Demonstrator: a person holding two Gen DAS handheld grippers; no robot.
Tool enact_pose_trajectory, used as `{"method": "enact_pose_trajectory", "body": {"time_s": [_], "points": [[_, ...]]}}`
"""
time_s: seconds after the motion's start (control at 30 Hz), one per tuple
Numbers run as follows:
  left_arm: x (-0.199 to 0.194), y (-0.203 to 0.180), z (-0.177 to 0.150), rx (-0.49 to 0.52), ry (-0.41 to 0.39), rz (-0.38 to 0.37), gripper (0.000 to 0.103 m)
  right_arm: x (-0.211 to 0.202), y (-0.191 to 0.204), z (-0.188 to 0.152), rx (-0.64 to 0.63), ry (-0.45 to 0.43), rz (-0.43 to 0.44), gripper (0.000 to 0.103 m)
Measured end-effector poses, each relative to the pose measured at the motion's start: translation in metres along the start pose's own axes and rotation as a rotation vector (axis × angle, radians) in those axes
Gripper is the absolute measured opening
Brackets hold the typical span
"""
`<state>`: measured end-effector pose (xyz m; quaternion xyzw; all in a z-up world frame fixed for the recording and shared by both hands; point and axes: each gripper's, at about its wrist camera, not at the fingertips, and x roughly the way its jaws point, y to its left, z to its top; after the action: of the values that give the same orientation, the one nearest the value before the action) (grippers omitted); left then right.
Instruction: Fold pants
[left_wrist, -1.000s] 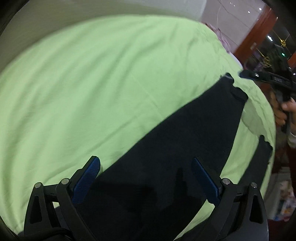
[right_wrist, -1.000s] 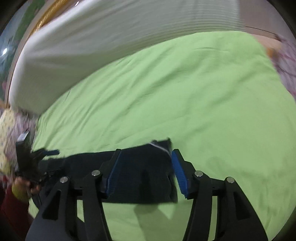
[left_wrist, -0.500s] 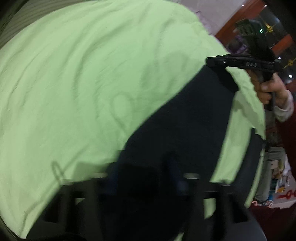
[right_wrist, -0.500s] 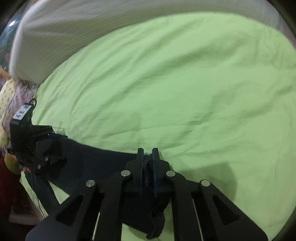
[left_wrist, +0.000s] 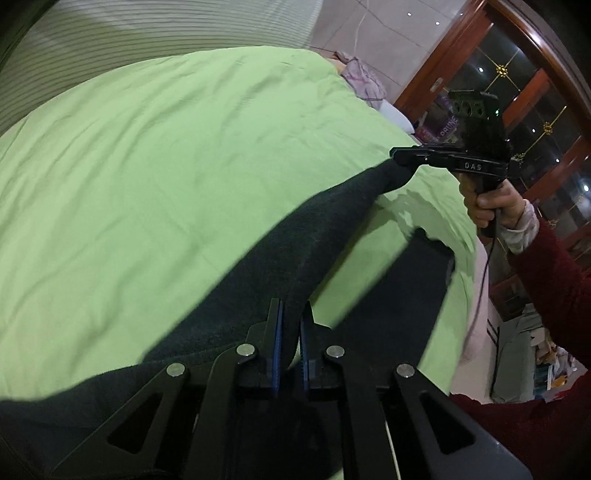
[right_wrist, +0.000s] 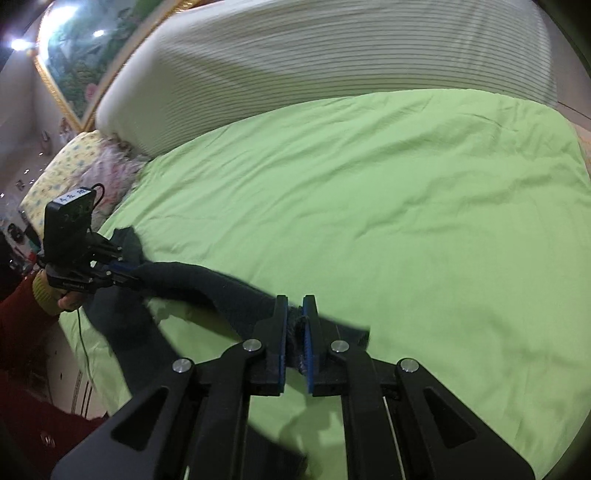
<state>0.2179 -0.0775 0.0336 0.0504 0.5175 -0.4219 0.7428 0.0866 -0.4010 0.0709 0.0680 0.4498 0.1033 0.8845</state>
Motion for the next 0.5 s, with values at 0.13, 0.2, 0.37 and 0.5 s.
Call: {"method": "enact_pose_trajectory", "body": {"time_s": [0.13,0.2,0.37,0.5], "points": [[-0.004,-0.016,-0.026,-0.015,-0.003,-0.003,0.006,-0.014,-0.003,-0.034,0.013,0.0,0.003,0.008],[-0.004,-0.026,-0.036,-0.023,-0.015,-0.013,0.006,-0.016,0.002,-0.046,0.02,-0.007,0.006,0.008],[-0.01,-0.037,-0.053,-0.041,-0.044,-0.039,0.006,-0.024,0.006,-0.071,0.008,-0.006,-0.003,0.008],[-0.023,-0.041,-0.061,-0.049,-0.067,-0.054,0.006,-0.038,0.012,-0.078,-0.009,-0.035,-0.022,0.008]]}}
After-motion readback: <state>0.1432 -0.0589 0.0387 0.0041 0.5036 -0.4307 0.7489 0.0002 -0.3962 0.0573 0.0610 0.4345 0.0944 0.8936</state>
